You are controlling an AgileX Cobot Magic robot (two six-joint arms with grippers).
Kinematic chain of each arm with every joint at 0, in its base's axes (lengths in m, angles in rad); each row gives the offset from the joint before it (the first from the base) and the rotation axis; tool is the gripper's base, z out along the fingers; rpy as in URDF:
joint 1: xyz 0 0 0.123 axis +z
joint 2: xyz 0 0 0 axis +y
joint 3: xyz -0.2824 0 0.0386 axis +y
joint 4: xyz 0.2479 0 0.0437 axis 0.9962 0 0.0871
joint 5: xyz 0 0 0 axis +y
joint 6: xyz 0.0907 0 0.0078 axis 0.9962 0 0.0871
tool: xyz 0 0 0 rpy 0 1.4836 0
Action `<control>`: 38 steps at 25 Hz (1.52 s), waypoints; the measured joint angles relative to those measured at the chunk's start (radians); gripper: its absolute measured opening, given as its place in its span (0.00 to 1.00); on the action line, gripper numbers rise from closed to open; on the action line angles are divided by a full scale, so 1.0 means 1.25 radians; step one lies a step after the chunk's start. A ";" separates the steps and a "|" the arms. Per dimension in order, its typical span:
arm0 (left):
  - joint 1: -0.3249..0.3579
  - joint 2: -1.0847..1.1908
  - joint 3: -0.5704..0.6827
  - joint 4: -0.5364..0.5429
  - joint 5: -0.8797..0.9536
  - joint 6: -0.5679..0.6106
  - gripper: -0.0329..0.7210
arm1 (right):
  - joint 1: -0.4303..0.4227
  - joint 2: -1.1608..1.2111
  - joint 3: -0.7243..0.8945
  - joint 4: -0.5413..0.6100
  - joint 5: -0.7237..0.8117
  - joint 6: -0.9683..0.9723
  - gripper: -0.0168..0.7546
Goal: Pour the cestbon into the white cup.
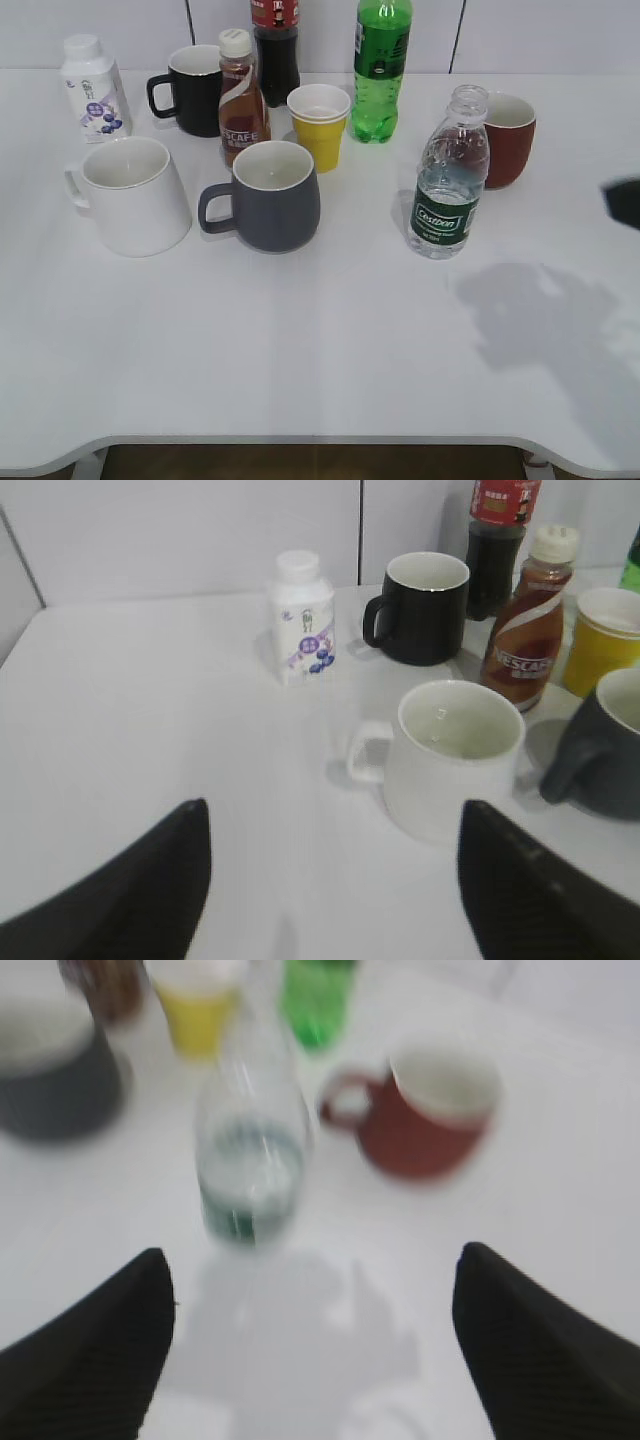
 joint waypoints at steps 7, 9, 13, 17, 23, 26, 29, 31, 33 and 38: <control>-0.006 -0.198 -0.063 -0.041 0.424 -0.001 0.85 | 0.000 -0.262 0.015 0.098 0.417 -0.052 0.84; -0.006 -0.220 -0.063 -0.049 0.537 -0.001 0.85 | 0.000 -0.341 0.030 0.103 0.486 -0.054 0.84; -0.006 -0.227 -0.065 -0.080 0.603 0.036 0.84 | 0.000 -0.510 0.083 0.104 0.572 -0.054 0.82; -0.007 -0.227 -0.069 -0.134 0.599 0.126 0.83 | 0.001 -0.646 0.108 0.105 0.571 -0.053 0.81; -0.007 -0.226 -0.036 -0.175 0.496 0.160 0.83 | 0.001 -0.703 0.137 0.105 0.500 -0.040 0.79; -0.007 -0.226 -0.036 -0.172 0.488 0.162 0.82 | 0.001 -0.703 0.137 0.105 0.494 -0.038 0.78; -0.007 -0.226 -0.036 -0.172 0.486 0.162 0.82 | 0.001 -0.703 0.137 0.105 0.491 -0.038 0.78; -0.007 -0.226 -0.036 -0.172 0.486 0.162 0.82 | 0.001 -0.703 0.137 0.105 0.489 -0.037 0.77; -0.005 -0.226 -0.036 -0.172 0.486 0.162 0.80 | -0.005 -0.703 0.137 0.105 0.488 -0.037 0.77; 0.070 -0.250 -0.036 -0.172 0.485 0.162 0.76 | -0.156 -0.710 0.137 0.105 0.486 -0.037 0.77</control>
